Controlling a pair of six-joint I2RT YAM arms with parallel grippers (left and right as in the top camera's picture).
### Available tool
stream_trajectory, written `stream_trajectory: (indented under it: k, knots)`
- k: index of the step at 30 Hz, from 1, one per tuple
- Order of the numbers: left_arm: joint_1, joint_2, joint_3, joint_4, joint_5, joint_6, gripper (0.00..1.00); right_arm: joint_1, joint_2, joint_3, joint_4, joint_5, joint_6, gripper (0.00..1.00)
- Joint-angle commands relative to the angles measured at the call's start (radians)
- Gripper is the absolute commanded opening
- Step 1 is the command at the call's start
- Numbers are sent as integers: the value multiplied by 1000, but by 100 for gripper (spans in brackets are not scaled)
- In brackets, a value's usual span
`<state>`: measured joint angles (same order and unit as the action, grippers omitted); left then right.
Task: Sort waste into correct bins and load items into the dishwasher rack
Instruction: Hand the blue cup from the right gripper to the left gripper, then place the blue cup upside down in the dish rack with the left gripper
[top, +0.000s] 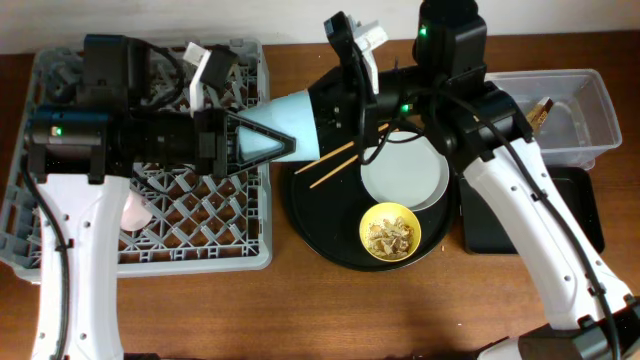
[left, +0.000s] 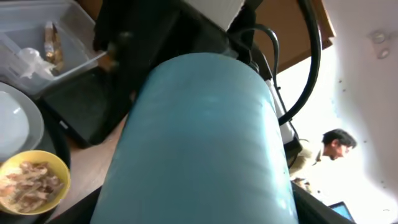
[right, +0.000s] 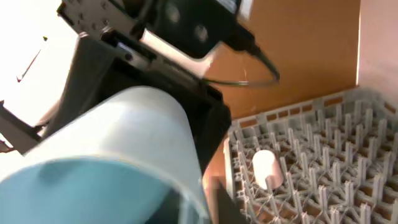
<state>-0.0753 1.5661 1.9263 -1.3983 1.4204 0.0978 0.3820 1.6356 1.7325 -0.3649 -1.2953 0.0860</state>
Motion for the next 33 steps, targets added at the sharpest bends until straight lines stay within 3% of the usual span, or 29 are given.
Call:
stream_trajectory:
  k: [1,2,3,4,6,7,8,10,12,18,21,29,33]
  knots:
    - [43,2,8,14,-212,-18,66,-36,-8,10,-2,18,2,93]
    - [67,1,8,8,-364,-53,66,-68,-9,10,-5,45,21,100]
    - [85,0,8,-1,-485,-78,66,-110,-9,10,-21,105,88,98]
    - [108,-3,8,-28,-706,-128,66,-159,-9,10,-84,196,150,98]
    - [118,-2,7,-82,-993,-197,66,-193,-9,10,-254,333,167,98]
    - [111,-2,-5,-117,-1215,-280,66,-192,-9,10,-425,468,158,99]
    - [105,-2,-26,-132,-1349,-352,66,-186,-8,10,-521,553,145,98]
    - [101,-2,-98,-129,-1462,-425,66,-169,-8,5,-652,669,78,98]
    - [101,-2,-216,-86,-1466,-446,66,-145,-8,5,-729,752,79,98]
    - [118,-1,-656,274,-1482,-450,66,-100,-7,5,-814,834,79,98]
    - [131,5,-702,354,-1549,-476,66,-81,-8,5,-817,837,79,99]
    - [131,27,-703,363,-1563,-480,67,-79,-8,5,-834,837,78,98]
    - [131,29,-703,362,-1425,-479,92,-79,-8,5,-838,846,75,98]
